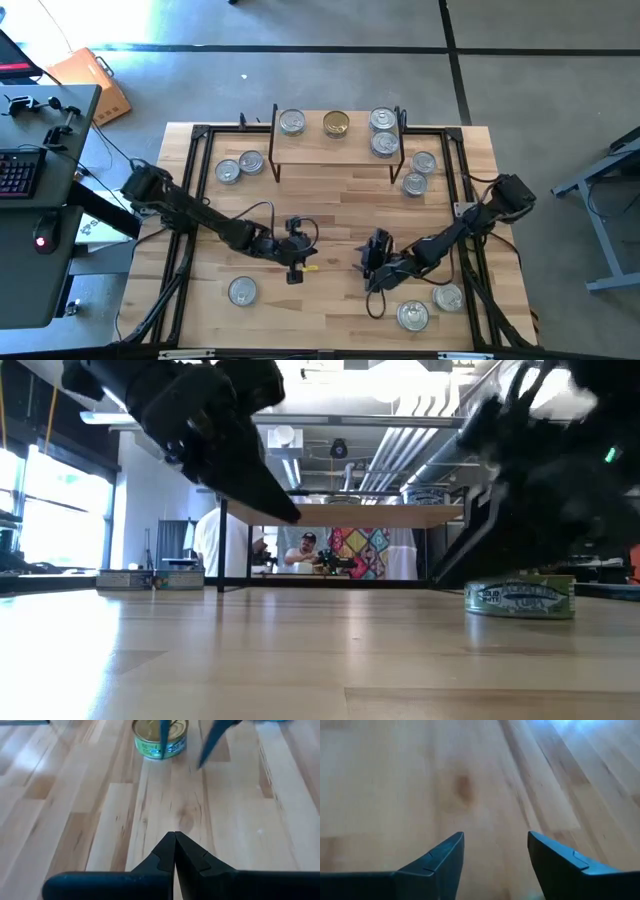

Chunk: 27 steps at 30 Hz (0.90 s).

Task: Stack canned seafood by type on shelf
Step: Put the green tuna can and aligned with the other green tuna can on the shelf

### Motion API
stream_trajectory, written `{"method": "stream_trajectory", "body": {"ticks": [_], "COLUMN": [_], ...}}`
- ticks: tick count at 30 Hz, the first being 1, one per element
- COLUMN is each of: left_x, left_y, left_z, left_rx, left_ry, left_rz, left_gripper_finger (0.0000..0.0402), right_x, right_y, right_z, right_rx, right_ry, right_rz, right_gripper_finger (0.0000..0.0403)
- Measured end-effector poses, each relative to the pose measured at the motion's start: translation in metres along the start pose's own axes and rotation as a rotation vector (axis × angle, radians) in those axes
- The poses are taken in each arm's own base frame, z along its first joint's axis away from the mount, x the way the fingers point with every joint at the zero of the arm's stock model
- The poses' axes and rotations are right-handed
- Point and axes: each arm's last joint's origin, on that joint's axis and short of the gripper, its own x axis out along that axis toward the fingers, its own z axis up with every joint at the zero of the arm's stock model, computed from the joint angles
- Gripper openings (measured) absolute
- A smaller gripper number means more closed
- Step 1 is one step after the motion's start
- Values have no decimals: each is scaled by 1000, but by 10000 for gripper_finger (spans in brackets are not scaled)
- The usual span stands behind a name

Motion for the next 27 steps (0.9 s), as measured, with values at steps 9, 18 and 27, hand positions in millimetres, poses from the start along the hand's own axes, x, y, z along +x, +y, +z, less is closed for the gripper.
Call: {"method": "stream_trajectory", "body": {"ticks": [9,18,27], "left_x": [31,47,38], "left_y": [-12,-11,-4], "left_z": [-4,-2,7], "left_rx": [27,142,250], "left_ry": [-143,-265,-267], "left_rz": [-33,-62,-28], "left_gripper_finger": [0,0,19], "right_x": [-64,-51,4], "right_y": [9,-9,-20], "right_z": [14,-25,-2], "right_rx": [-4,70,60], "right_ry": [132,217,40], "right_rz": [-10,-16,168], "right_gripper_finger": [170,111,55]}}
